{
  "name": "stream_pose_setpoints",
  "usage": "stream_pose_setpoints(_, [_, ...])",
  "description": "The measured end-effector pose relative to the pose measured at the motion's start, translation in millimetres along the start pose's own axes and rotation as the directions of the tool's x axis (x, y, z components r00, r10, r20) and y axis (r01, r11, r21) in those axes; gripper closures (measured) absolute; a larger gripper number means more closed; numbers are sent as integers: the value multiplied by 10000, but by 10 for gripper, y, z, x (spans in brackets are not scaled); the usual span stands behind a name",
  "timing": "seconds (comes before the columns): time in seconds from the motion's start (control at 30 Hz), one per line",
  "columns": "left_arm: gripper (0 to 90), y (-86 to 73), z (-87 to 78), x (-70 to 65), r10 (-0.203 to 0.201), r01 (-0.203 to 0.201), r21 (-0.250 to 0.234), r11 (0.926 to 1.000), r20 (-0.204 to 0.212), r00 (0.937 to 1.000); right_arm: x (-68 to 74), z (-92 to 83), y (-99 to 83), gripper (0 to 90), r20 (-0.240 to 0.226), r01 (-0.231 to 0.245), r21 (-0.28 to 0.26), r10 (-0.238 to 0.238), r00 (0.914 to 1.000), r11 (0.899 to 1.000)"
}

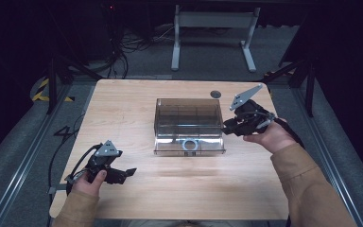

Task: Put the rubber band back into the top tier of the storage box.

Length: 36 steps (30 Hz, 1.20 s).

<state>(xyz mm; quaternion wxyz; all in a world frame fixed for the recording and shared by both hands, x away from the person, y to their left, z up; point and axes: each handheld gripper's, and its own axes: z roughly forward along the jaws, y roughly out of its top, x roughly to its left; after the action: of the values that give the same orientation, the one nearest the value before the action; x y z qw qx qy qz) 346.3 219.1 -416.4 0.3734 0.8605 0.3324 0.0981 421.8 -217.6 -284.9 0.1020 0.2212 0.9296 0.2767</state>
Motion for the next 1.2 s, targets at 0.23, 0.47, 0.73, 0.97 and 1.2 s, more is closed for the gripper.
stream_pose_setpoints(0.23, [156,2,2,-1,7,-7,23,10000,0,10000,-109,-44,-163,675,319,-380,-26,381,9988,9993])
stream_pose_setpoints(0.47, [156,-1,5,-1,-16,16,36,10000,3,10000,-162,-29,-353,669,562,-844,34,840,9949,9964])
stream_pose_setpoints(0.73, [156,4,14,-5,21,-20,102,9999,-4,10000,-202,36,-576,639,863,-1173,-64,1174,9893,9931])
stream_pose_setpoints(0.97, [156,-3,19,4,-14,14,122,9999,7,10000,-211,162,-753,611,940,-1568,-55,1567,9832,9876])
stream_pose_setpoints(1.2, [156,-3,26,-1,-10,10,136,9999,0,10000,-205,269,-912,600,917,-1934,-159,1941,9767,9810])
